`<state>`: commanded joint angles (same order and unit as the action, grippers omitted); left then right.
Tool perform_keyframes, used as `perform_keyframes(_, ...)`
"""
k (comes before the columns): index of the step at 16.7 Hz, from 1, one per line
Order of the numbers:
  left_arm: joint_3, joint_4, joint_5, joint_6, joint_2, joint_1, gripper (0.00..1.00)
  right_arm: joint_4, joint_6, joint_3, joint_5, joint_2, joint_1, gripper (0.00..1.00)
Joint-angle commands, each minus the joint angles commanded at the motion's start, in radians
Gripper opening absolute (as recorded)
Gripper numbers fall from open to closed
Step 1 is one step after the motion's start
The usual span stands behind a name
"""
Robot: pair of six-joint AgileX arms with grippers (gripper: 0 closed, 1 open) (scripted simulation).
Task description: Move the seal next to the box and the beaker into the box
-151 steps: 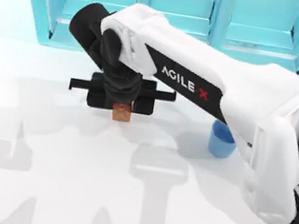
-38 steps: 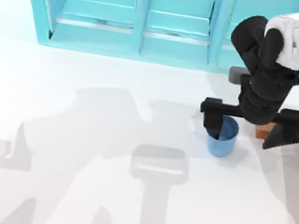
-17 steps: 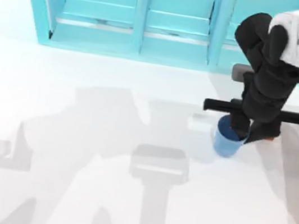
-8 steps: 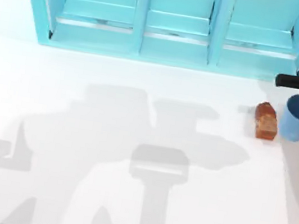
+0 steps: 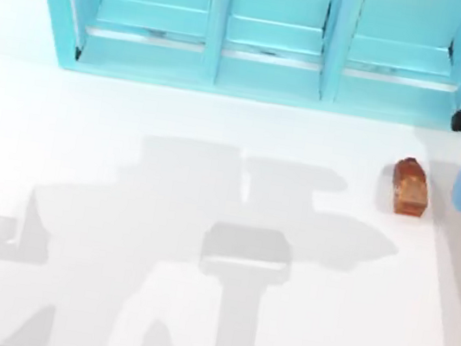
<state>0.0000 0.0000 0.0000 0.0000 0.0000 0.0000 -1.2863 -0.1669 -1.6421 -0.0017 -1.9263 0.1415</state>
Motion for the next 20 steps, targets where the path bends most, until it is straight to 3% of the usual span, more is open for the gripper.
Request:
perform_keyframes(4, 0.0, 0.0, 0.0, 0.0, 0.0, 0.0, 1.0, 0.023, 0.179, 0.146, -0.008, 0.124, -0.166, 0.0)
perform_keyframes(9, 0.0, 0.0, 0.0, 0.0, 0.0, 0.0, 1.0, 0.059, 0.534, 0.362, -0.016, 0.28, -0.514, 0.0)
perform_keyframes(12, 0.0, 0.0, 0.0, 0.0, 0.0, 0.0, 1.0, 0.083, 0.679, 0.486, -0.024, 0.391, -0.657, 0.0)
perform_keyframes(20, 0.0, 0.0, 0.0, 0.0, 0.0, 0.0, 1.0, 0.099, 0.726, 0.537, -0.027, 0.435, -0.708, 0.0)
